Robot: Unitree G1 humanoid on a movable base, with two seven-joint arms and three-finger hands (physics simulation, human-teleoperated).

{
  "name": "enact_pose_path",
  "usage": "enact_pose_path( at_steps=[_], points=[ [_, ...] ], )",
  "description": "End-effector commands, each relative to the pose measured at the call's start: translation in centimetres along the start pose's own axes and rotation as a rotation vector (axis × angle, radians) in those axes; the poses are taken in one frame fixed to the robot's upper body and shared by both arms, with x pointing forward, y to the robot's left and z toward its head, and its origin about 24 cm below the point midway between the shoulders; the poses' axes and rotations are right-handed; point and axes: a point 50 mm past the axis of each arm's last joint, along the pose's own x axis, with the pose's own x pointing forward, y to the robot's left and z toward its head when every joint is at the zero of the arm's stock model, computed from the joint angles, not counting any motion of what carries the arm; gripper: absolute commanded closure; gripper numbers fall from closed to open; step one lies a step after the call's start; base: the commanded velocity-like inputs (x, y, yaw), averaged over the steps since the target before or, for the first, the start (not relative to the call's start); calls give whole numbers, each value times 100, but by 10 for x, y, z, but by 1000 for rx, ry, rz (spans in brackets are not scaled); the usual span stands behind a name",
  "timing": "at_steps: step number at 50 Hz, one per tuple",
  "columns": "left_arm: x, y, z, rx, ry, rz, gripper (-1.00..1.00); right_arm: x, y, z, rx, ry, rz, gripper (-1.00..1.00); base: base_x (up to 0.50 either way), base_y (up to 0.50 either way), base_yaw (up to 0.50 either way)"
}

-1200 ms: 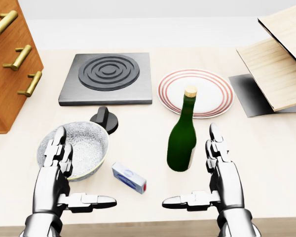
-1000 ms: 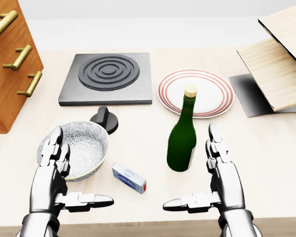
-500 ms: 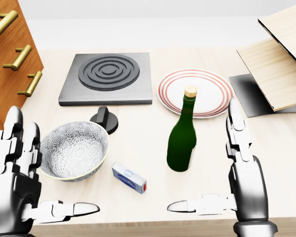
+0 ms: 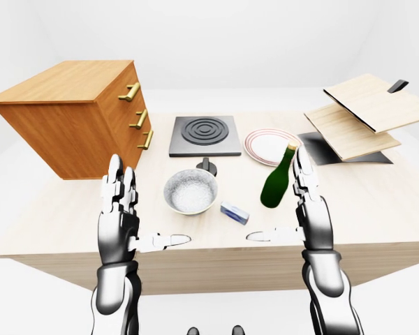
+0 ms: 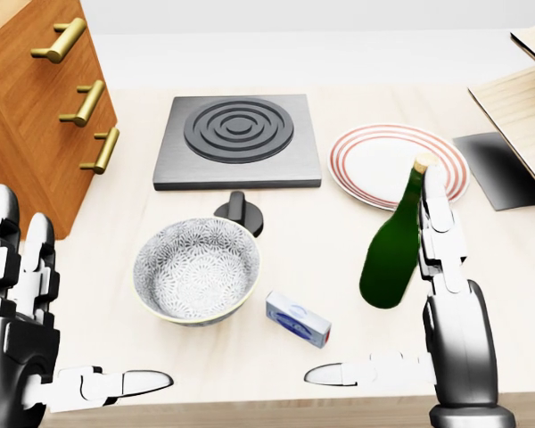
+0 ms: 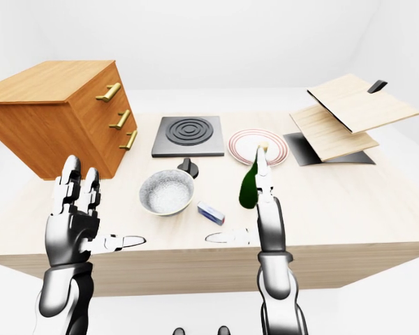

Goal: Put the bowl on the top of the cabinet.

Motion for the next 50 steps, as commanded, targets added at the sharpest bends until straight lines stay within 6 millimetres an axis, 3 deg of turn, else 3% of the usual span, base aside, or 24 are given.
enact_pose_path(
  at_steps=[1,28,33,50],
  points=[
    [0,0,0,3,-1,-3,-100,0,1,0,-6,1,5,-100,0,36,0],
    [0,-2,-4,3,18,-17,-100,-1,2,-1,-5,7,18,-100,0,36,0],
    [-1,-2,-3,4,15,-18,-100,-3,4,-9,-10,41,20,-100,0,36,0],
    [-1,-2,-3,5,13,-21,-100,-1,3,-3,-7,16,23,-100,0,36,0]
  ],
)
